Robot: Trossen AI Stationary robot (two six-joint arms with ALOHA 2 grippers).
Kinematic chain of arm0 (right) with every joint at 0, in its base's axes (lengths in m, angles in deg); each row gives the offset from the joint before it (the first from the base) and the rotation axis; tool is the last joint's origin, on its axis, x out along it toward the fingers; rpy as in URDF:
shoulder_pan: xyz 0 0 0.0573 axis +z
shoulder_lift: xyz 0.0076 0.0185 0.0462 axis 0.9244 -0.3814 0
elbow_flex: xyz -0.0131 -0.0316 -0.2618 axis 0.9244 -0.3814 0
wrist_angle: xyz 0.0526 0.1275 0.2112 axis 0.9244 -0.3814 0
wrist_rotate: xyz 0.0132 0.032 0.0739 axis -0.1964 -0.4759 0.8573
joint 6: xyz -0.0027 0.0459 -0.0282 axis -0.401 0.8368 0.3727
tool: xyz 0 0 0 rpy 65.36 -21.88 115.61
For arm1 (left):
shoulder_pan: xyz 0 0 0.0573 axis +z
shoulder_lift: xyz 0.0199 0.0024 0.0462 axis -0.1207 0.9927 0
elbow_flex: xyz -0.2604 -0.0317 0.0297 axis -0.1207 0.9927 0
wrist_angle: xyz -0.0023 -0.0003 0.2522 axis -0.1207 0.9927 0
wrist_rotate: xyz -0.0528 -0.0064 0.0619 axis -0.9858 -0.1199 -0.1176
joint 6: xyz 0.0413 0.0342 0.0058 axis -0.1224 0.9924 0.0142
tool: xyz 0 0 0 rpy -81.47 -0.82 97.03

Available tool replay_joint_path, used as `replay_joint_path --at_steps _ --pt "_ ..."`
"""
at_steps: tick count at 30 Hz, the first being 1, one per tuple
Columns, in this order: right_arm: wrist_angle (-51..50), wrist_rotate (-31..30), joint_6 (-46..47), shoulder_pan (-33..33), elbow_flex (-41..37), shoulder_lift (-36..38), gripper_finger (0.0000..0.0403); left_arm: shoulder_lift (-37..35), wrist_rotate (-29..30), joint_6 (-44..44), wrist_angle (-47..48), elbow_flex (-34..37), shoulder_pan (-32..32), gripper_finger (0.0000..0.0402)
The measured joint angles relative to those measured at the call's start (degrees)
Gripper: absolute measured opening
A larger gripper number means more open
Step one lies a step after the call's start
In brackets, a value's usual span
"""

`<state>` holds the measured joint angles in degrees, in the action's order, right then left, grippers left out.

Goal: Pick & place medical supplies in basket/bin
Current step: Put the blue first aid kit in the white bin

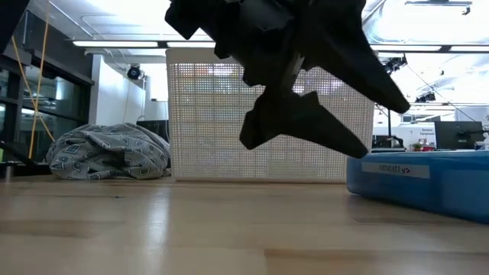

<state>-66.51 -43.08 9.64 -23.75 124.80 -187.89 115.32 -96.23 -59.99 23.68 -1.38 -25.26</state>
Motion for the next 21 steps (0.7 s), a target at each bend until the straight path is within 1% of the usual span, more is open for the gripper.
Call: replay_joint_path --at_steps 6,14,21 --pt "0.09 -1.9 0.05 0.53 0.0 0.0 0.0365 0.0 0.1 4.17 -0.62 0.0 -0.04 0.0239" --pt "1.93 -4.63 -0.32 -0.15 0.01 0.0 0.036 0.02 1.56 3.99 1.34 0.04 0.0 0.0239" --pt "2.17 -6.3 -0.25 -0.37 0.01 0.0 0.036 0.02 1.65 3.99 1.63 0.06 0.0 0.0239"
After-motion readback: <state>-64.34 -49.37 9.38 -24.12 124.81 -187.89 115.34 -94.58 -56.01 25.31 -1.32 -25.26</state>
